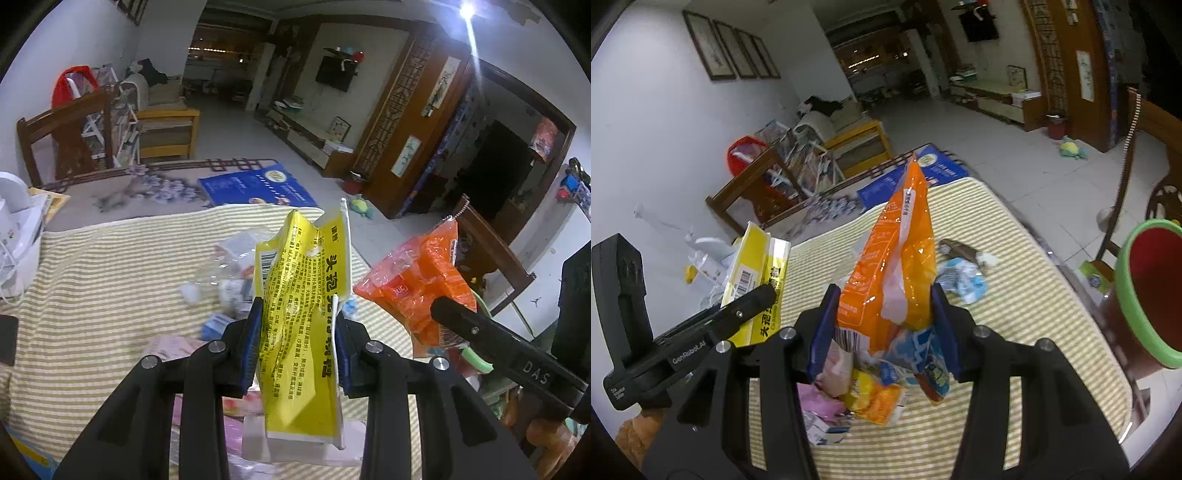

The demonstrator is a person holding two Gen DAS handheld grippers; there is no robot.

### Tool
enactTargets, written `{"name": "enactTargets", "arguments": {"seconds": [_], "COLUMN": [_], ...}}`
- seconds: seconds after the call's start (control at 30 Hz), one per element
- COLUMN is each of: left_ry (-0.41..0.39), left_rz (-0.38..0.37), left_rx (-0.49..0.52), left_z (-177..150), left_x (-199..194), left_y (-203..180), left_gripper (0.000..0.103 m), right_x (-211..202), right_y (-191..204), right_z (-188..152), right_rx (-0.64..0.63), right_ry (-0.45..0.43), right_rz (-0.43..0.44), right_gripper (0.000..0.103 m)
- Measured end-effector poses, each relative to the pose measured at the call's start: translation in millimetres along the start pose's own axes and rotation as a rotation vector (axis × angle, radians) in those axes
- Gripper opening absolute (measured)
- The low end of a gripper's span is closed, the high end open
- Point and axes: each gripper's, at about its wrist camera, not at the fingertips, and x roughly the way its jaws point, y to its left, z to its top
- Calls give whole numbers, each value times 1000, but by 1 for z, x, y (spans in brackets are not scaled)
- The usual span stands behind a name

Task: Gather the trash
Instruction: 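Grasp the orange bag with the right tool while the left grasps the yellow packet, then carry both packets over the red bucket and open both tools to drop them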

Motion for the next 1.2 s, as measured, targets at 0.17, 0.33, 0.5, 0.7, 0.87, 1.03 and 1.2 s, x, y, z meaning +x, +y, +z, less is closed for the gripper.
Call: {"name": "enactTargets", "arguments": {"seconds": [0.17, 0.33, 0.5, 0.7, 0.87, 1.03, 1.2], "left_ry": [14, 23, 29, 34, 30, 24, 22], "left_rz": [-7, -1, 0, 0, 12, 17, 12], "left_rx": [-1, -8, -1, 4, 3, -1, 10], "left_z": [-8, -12, -13, -13, -11, -10, -8], "left_x": [3, 6, 13, 23, 31, 39, 47], "left_y": [-15, -25, -41, -57, -71, -89, -111], "left_gripper": [31, 31, 31, 31, 31, 31, 31], "right_x": [-13, -21, -27, -32, -33, -36, -40], "right_y": [-23, -41, -53, -74, -89, -107, -125], "right_z": [3, 3, 5, 11, 17, 24, 31], "right_rx": [33, 44, 34, 36, 21, 9, 11], "right_ry": [-31, -34, -37, -41, -38, -40, -45], "right_rz": [-25, -38, -58, -67, -73, -71, -73], "right_gripper": [48, 48, 48, 48, 48, 48, 48]}}
